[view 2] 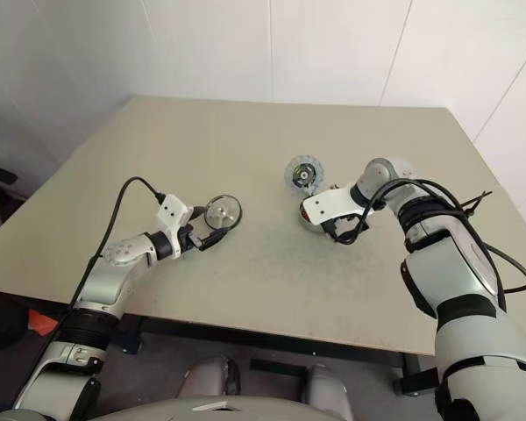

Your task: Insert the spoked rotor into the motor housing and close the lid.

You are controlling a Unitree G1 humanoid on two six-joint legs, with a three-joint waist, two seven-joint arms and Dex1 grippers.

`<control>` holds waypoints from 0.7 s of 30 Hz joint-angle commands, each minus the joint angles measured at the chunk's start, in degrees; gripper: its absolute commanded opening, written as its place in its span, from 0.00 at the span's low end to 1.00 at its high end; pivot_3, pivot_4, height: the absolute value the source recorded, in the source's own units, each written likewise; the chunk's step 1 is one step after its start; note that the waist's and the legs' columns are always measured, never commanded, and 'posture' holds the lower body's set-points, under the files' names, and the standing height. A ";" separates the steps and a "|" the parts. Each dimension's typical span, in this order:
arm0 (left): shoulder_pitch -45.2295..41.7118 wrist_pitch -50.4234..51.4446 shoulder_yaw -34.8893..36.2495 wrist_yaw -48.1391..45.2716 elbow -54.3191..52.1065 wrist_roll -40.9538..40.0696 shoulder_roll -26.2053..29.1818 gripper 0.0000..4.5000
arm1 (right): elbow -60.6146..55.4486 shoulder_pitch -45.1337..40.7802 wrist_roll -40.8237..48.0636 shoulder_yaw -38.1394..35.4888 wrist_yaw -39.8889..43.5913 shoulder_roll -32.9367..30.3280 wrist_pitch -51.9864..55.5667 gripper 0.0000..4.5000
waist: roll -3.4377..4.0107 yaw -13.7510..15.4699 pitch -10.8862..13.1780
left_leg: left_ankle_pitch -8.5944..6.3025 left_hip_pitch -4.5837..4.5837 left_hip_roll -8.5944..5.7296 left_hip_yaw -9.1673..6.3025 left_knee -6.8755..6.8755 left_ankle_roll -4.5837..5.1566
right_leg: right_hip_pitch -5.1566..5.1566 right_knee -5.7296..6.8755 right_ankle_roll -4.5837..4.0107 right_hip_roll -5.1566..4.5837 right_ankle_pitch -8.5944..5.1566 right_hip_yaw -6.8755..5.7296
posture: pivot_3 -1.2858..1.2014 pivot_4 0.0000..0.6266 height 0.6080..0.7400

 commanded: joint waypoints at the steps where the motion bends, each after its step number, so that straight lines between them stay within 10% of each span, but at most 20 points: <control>1: -0.16 -0.67 0.97 0.26 -1.81 -0.59 0.17 1.00 | -0.25 -2.54 -0.13 -0.47 -1.24 0.44 -0.76 0.99 | 0.00 0.00 0.00 | 0.00 0.00 0.00 0.00 0.00 0.00 | 0.00 0.00 0.00 0.00 0.00 0.00 | 0.52 0.00 1.00; 5: -0.08 -0.61 0.96 0.33 -1.90 -0.59 0.10 1.00 | 0.07 -2.72 0.10 -0.74 -1.03 0.61 -0.54 0.96 | 0.00 -0.04 0.00 | 0.00 -0.01 0.00 0.01 -0.01 0.00 | -0.02 0.00 0.00 0.00 0.00 0.01 | 0.52 0.00 1.00; 11: -0.14 -0.66 0.91 0.26 -1.86 -0.55 0.11 1.00 | 0.03 -2.76 0.16 -0.87 -1.21 0.60 -0.81 0.57 | 0.00 0.00 0.00 | 0.00 -0.04 0.00 0.01 -0.01 0.00 | -0.06 0.02 0.00 0.00 0.00 0.01 | 0.52 0.00 1.00; 21: -0.31 -0.95 0.89 0.16 -1.41 -0.43 0.10 1.00 | 0.32 -3.11 0.13 -0.99 -1.91 0.78 -0.93 0.45 | -0.03 -0.91 0.02 | 0.04 -0.01 0.03 0.02 -0.01 -0.06 | -0.09 0.06 -0.02 0.02 -0.02 0.02 | 0.52 0.00 1.00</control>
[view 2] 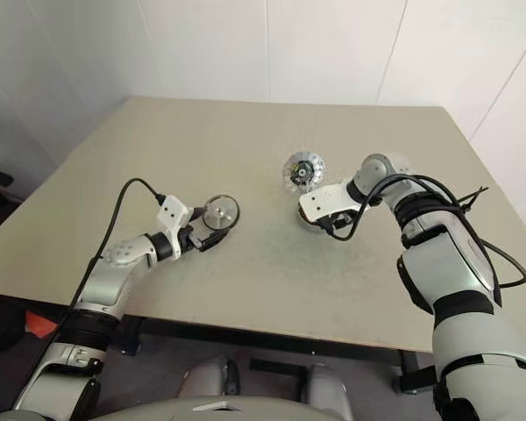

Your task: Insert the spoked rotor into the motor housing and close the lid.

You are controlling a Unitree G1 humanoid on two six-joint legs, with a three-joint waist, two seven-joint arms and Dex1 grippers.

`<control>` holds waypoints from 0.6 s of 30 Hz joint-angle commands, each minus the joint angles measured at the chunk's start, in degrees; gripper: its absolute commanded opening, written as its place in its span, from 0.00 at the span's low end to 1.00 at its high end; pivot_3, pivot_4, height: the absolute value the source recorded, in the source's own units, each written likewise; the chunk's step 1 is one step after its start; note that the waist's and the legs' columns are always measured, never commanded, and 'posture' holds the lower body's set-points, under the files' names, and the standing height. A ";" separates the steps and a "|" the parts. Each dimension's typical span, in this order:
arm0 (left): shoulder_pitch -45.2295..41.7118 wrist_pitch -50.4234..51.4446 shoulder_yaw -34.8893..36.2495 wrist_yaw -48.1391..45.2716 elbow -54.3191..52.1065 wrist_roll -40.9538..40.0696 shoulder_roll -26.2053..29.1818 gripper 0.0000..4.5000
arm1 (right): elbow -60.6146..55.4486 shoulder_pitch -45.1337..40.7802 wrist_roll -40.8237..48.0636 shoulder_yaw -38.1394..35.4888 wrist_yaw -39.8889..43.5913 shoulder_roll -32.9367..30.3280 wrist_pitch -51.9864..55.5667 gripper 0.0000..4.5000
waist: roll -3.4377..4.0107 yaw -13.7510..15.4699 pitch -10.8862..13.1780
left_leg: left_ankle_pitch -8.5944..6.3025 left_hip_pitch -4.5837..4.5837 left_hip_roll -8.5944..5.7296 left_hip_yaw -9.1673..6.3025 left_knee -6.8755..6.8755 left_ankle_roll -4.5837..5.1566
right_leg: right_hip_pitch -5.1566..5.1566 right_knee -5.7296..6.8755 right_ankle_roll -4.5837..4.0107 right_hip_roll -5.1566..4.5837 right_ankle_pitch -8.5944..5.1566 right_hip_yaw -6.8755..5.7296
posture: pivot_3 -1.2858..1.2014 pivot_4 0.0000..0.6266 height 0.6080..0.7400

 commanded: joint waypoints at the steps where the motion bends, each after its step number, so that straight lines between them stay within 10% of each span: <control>1: -0.65 -0.98 0.87 0.12 -1.33 -0.42 0.26 1.00 | -0.18 -1.82 0.24 -0.81 -1.10 -0.02 -0.24 0.45 | 0.00 -0.22 0.00 | 0.00 0.00 0.00 0.00 0.00 0.00 | 0.00 0.00 0.00 0.00 0.00 0.00 | 0.52 0.00 1.00; 18: -0.40 -1.00 0.75 0.20 -1.32 -0.43 -0.01 1.00 | -8.74 0.21 5.61 -2.84 5.81 -1.92 -1.14 0.45 | -0.01 -0.35 0.01 | 0.00 -0.31 -0.01 0.01 -0.01 0.01 | -0.29 0.01 -0.01 0.00 0.00 0.00 | 0.52 0.00 1.00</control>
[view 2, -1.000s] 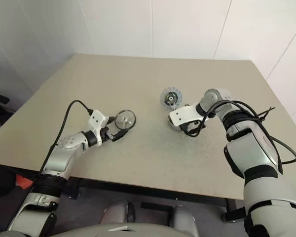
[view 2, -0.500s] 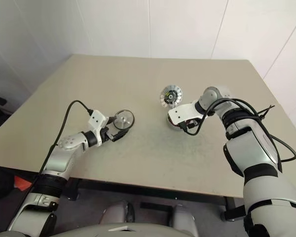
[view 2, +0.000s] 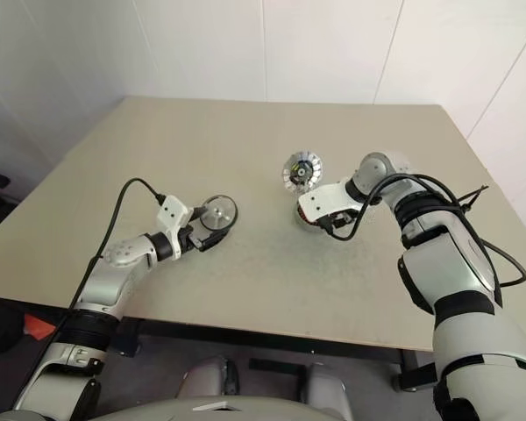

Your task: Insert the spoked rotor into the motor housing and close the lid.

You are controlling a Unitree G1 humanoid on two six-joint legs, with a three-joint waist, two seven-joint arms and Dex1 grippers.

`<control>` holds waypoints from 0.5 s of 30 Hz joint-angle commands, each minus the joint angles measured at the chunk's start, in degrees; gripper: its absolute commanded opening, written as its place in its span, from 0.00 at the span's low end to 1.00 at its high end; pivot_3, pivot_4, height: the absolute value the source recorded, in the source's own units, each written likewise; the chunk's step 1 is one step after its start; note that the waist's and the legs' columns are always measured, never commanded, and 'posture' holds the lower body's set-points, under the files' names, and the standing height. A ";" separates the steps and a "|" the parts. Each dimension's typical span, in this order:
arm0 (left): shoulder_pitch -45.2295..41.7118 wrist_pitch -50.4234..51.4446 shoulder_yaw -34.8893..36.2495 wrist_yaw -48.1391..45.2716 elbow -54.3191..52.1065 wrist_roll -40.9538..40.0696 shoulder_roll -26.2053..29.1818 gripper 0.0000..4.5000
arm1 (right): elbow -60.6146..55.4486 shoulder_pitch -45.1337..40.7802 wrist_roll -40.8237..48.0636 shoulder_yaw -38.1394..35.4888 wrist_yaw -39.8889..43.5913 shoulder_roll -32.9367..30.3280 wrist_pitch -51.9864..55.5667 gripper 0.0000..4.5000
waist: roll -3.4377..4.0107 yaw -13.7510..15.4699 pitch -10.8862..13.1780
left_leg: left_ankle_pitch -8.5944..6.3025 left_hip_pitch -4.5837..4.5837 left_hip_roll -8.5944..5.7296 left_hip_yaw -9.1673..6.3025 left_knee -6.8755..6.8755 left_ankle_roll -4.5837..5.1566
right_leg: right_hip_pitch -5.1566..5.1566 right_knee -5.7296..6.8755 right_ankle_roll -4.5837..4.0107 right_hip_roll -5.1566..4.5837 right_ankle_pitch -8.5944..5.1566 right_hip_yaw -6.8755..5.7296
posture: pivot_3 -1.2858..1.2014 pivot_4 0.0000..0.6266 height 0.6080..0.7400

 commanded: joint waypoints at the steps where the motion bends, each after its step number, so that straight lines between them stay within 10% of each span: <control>1: -0.38 -0.90 0.76 0.21 -1.34 -0.43 0.08 1.00 | -7.03 0.35 4.44 -2.80 3.25 -1.75 -0.67 0.45 | 0.00 0.07 0.00 | 0.00 -0.09 0.00 0.00 0.00 0.01 | -0.08 0.00 0.00 0.00 0.00 -0.01 | 0.52 0.00 1.00; 15: -0.39 -1.06 0.55 0.00 -0.92 -0.33 -0.20 1.00 | -31.82 10.32 9.15 -3.36 6.42 -3.84 11.13 0.45 | -0.04 0.68 0.02 | 0.01 -0.26 0.02 -0.03 0.07 0.02 | -0.23 0.07 -0.06 0.00 -0.03 -0.03 | 0.52 0.00 1.00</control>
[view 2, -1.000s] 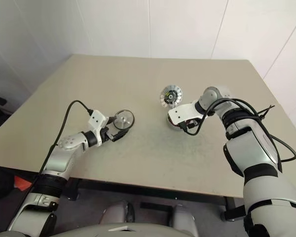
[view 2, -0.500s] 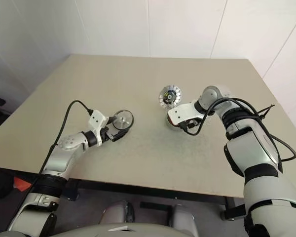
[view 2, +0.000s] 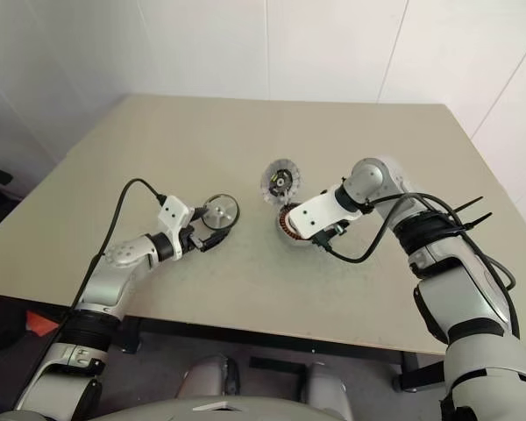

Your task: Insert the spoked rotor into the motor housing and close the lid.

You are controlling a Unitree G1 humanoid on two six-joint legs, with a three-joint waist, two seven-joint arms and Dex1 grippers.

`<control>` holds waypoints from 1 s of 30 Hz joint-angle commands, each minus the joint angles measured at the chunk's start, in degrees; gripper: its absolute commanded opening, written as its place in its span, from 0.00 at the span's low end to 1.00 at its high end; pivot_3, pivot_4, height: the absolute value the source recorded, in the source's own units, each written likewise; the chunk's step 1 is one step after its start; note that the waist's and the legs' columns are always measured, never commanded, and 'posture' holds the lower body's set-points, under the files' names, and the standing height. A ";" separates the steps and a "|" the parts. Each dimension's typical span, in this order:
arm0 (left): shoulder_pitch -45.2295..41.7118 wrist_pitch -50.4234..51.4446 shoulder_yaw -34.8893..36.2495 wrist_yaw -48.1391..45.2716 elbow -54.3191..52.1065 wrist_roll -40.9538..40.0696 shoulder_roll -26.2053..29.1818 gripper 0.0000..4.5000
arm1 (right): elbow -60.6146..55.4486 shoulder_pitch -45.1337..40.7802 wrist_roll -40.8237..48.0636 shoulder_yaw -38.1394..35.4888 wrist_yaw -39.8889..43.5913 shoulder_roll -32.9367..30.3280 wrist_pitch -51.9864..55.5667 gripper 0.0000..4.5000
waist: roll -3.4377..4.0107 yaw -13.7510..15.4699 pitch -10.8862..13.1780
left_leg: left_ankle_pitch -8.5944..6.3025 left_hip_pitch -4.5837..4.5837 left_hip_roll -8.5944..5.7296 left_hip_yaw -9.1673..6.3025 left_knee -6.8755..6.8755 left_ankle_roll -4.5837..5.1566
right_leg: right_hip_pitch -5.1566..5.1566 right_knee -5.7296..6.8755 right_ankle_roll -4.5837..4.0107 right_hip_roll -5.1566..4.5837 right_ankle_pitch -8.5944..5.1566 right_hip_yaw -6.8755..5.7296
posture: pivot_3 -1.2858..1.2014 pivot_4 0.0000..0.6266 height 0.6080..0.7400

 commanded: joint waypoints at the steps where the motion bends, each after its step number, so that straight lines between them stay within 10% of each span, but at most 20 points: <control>1: -0.44 -0.91 0.58 0.00 -0.99 -0.34 0.16 1.00 | -3.48 -0.27 0.18 -1.56 -2.58 -0.09 2.14 0.45 | -0.01 0.08 0.00 | 0.01 0.02 0.00 0.00 0.00 -0.01 | 0.01 0.00 0.00 0.00 0.00 0.00 | 0.52 0.00 1.00; 11: -0.24 -0.78 0.69 0.26 -1.30 -0.27 0.24 1.00 | -2.64 0.47 -1.56 -0.10 -3.50 0.18 3.42 0.45 | -0.01 0.45 0.01 | 0.01 0.01 -0.01 0.00 -0.02 -0.02 | 0.00 0.01 0.00 0.00 0.00 0.00 | 0.52 0.00 1.00; 19: -0.06 -0.80 0.77 0.36 -1.42 -0.33 0.21 1.00 | 0.11 -0.42 -3.18 0.59 -5.61 0.98 3.43 1.00 | -0.01 0.70 0.00 | 0.01 0.12 0.00 0.00 -0.01 -0.02 | 0.10 0.02 0.00 0.00 0.00 0.00 | 0.52 0.00 1.00; 30: -0.03 1.00 2.46 0.43 -2.02 -2.32 0.16 1.00 | -7.46 -0.30 3.22 -4.85 -4.05 -0.96 9.11 1.00 | -0.01 0.73 0.00 | 0.03 0.17 0.00 0.00 -0.02 -0.05 | 0.13 0.04 0.00 0.00 0.00 0.01 | 0.52 0.00 1.00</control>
